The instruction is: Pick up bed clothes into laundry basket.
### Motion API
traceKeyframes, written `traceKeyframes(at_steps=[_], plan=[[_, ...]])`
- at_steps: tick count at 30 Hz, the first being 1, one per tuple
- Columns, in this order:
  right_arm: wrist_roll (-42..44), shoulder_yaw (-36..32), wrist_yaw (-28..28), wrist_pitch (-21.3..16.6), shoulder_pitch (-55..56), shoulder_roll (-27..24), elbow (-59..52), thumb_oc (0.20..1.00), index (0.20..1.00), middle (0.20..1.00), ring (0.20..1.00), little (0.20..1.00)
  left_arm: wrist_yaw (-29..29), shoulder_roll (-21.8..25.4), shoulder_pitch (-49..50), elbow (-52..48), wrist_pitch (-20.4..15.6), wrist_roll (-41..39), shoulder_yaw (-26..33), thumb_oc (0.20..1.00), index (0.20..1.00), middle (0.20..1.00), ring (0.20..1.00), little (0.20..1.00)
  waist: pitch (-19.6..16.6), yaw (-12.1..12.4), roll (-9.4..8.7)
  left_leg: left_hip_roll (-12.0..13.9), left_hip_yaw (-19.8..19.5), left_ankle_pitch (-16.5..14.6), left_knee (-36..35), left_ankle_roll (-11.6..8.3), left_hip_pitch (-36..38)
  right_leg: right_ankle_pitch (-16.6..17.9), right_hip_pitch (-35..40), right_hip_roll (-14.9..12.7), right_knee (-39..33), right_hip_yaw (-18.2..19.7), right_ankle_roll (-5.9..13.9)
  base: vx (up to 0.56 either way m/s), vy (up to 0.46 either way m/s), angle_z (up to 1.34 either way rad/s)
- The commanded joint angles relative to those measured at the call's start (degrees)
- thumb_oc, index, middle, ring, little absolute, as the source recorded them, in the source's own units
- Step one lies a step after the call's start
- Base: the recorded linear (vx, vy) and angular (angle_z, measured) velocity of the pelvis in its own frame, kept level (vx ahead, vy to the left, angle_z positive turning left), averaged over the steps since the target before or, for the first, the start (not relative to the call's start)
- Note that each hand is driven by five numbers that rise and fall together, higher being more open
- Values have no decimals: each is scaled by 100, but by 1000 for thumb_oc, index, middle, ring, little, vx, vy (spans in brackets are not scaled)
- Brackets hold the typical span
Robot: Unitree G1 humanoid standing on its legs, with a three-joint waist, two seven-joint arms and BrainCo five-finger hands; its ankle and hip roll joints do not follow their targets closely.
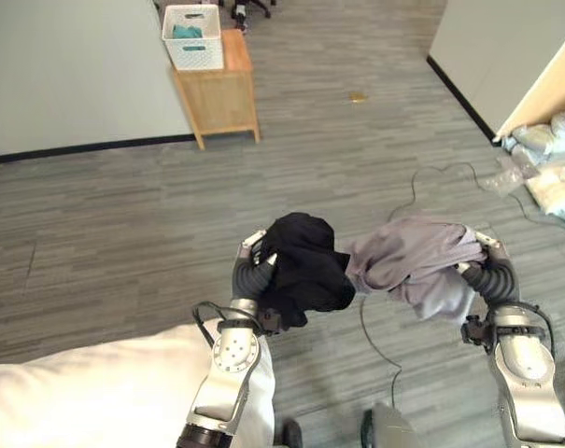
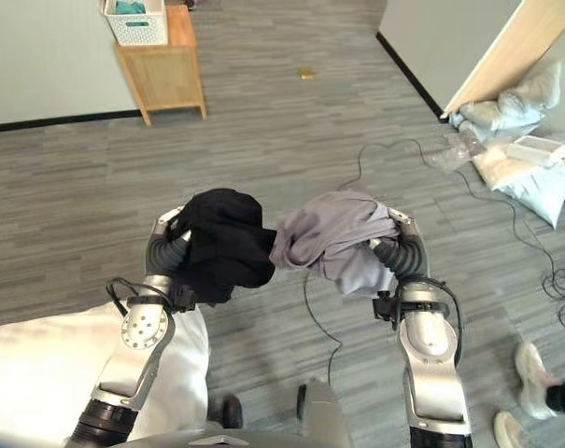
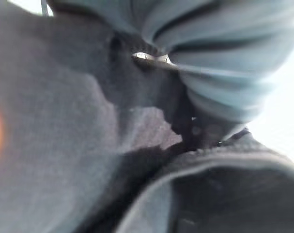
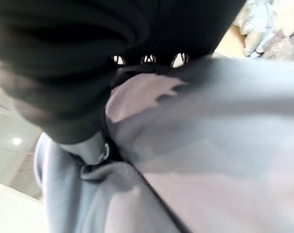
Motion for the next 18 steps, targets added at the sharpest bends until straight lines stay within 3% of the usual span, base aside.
traceKeyframes(at_steps=[1, 4, 5, 6, 8, 9, 10, 11, 12, 13, 14, 16, 18], plan=[[259, -335, -87, -432, -66, -336, -298, 200, 200, 200, 200, 200, 41, -75, -151, -512, -280, 215, -4, 200, 200, 200, 200, 200, -385, -88, -40, 70, -64, 570, -251, -374, 25, 1254, 1500, 63, -2674, -649, -319, 531, -9, 78], [254, -327, -102, -453, 48, -334, -268, 200, 200, 200, 200, 200, 27, -67, -127, -535, -255, 240, -21, 200, 200, 200, 200, 200, -314, -142, -48, -25, -184, 340, -251, -370, 388, 1465, 1138, 93, -2839, -962, -278, 415, 15, 64], [276, -276, -112, -513, 214, -278, -230, 200, 200, 200, 200, 200, 40, -91, -61, -564, -254, 256, -13, 200, 200, 200, 200, 200, -344, -230, -29, -106, -350, -1, -251, -373, 757, 1695, 793, 164, -2839, -1008, -325, 782, -2, 62], [290, -288, -108, -518, 291, -289, -204, 200, 200, 200, 200, 200, 33, -113, -26, -545, -257, 237, -12, 200, 200, 200, 200, 200, -382, -269, -50, -154, -495, -146, -251, -381, 928, 1801, 789, 191, -2839, -880, -385, 887, -32, 74], [261, -311, 11, -514, 454, -338, -164, 200, 200, 200, 200, 200, 14, -185, 172, -484, -294, 260, -32, 200, 200, 200, 200, 200, -514, -323, -57, -191, -754, -463, -251, -347, 1414, 2019, 1114, 214, -2839, -745, -684, 857, -152, 76], [95, -298, 121, -485, 370, -522, 35, 200, 200, 200, 200, 200, 77, -221, 474, -513, -232, 380, 50, 200, 200, 200, 200, 200, -420, -253, 41, -108, -683, 11, 935, -665, 1507, 1992, 1938, 96, -2839, -1065, -673, 735, -185, 70], [94, -296, 121, -486, 365, -516, 38, 200, 200, 200, 200, 200, 77, -216, 471, -513, -231, 380, 53, 200, 200, 200, 200, 200, -424, -262, 53, -92, -687, -25, 968, -661, 1498, 1958, 1948, 107, -2839, -1084, -669, 527, -190, 50], [61, -202, 161, -453, 231, -562, 61, 200, 200, 200, 200, 200, 83, -202, 525, -557, -239, 377, 105, 200, 200, 200, 200, 200, -278, -145, 67, -23, -549, 415, 2093, -984, 953, 1798, 2281, 59, -2839, -1193, -621, 257, -189, 51], [-21, -65, 213, -448, 29, -702, 56, 200, 200, 200, 200, 200, 30, -161, 562, -591, -250, 395, 132, 200, 200, 200, 200, 200, -169, 18, -33, 162, -319, 792, 3686, -1270, -6, 1513, 2567, -25, -2839, -1358, -635, 224, -193, 48], [-22, -66, 212, -448, 22, -700, 57, 200, 200, 200, 200, 200, 30, -160, 556, -591, -251, 396, 134, 200, 200, 200, 200, 200, -180, 0, -52, 138, -330, 810, 3720, -1266, -66, 1534, 2532, -51, -2839, -1365, -636, 271, -203, 43], [-114, 30, 217, -440, -91, -748, 66, 200, 200, 200, 200, 200, 12, -158, 564, -583, -238, 390, 163, 200, 200, 200, 200, 200, -138, 113, -86, 250, -256, 756, 4153, -1253, -478, 1384, 2672, -89, -2839, -1422, -632, 227, -124, 23], [-344, 197, 205, -420, -321, -847, 101, 200, 200, 200, 200, 200, -63, -195, 529, -528, -195, 317, 230, 200, 200, 200, 200, 200, -112, 258, -173, 477, 2, 529, 4117, -1121, -1161, 1175, 2843, -195, -2839, -1543, -629, 348, -140, 22], [-524, 384, 212, -402, -512, -875, 98, 200, 200, 200, 200, 200, -150, -198, 505, -528, -181, 221, 324, 200, 200, 200, 200, 200, -136, 413, -181, 445, 224, 296, 3102, -854, -1423, 931, 3066, -155, -2839, -1597, -649, 367, -57, 8]])
